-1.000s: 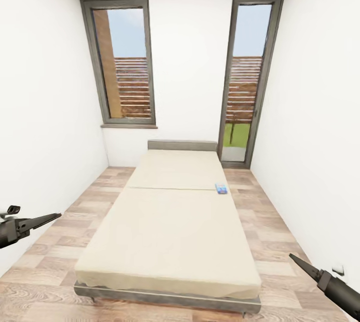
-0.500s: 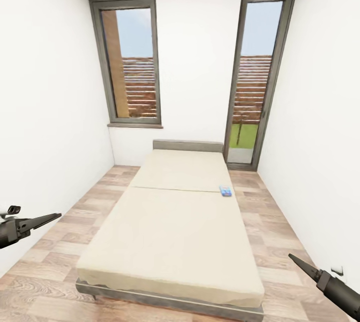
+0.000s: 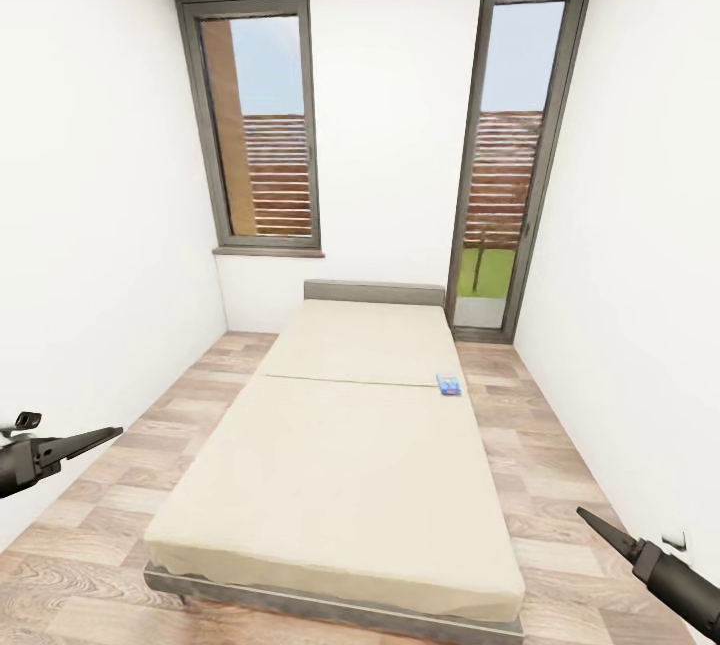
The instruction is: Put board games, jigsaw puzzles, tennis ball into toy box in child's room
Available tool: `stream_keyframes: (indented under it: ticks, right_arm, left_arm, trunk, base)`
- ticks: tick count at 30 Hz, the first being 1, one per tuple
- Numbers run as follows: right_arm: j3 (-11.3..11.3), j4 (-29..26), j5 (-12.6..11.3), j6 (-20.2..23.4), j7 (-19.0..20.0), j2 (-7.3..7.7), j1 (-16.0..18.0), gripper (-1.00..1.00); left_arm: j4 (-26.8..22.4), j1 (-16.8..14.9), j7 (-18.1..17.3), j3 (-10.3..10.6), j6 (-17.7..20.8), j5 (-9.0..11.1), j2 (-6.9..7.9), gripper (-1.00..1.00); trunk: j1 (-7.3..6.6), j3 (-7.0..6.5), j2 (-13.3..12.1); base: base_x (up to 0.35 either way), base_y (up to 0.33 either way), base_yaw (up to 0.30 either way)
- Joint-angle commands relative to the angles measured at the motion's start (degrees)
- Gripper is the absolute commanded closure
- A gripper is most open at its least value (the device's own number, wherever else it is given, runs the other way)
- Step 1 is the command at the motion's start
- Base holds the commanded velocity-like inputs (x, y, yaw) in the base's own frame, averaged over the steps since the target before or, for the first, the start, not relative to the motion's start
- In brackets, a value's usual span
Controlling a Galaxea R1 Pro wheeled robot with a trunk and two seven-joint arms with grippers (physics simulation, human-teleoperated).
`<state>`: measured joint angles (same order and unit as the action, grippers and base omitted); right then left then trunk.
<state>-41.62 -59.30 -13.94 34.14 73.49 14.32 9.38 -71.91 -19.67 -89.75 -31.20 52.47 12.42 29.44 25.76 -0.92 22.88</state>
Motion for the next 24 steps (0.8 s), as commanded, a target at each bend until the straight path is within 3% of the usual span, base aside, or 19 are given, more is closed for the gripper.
stream_keyframes:
  ticks: [1, 10, 17, 24]
  right_arm:
    - [-0.03, -0.06, -0.14, 0.44, 0.15, 0.00, 0.02, -1.00]
    - [0.11, -3.17, 0.88, 0.65, -0.64, -0.45, 0.02, -1.00]
    - [0.13, -6.01, 1.58, 2.50, -5.63, -1.74, 0.02, -1.00]
    - [0.16, -6.71, 1.68, 3.23, -7.38, -2.16, 0.02, -1.00]
  left_arm:
    - [0.01, -0.02, -0.25, -0.01, 0.61, -0.08, 0.01, -1.00]
    - [0.01, -0.02, -0.25, 0.00, 0.62, -0.06, 0.01, -1.00]
    - [0.01, -0.02, -0.25, 0.00, 0.60, -0.03, 0.01, -1.00]
    - [0.01, -0.02, -0.25, 0.00, 0.60, -0.11, 0.01, -1.00]
  trunk:
    - [0.02, 0.02, 0.04]
    - [0.02, 0.02, 0.04]
    - [0.02, 0.02, 0.04]
    - [0.02, 0.02, 0.04]
  base:
    - [0.004, -0.006, 0.000]
    - [0.002, -0.016, 0.000]
    - [0.000, -0.180, 0.000]
    - [0.000, -0.144, 0.000]
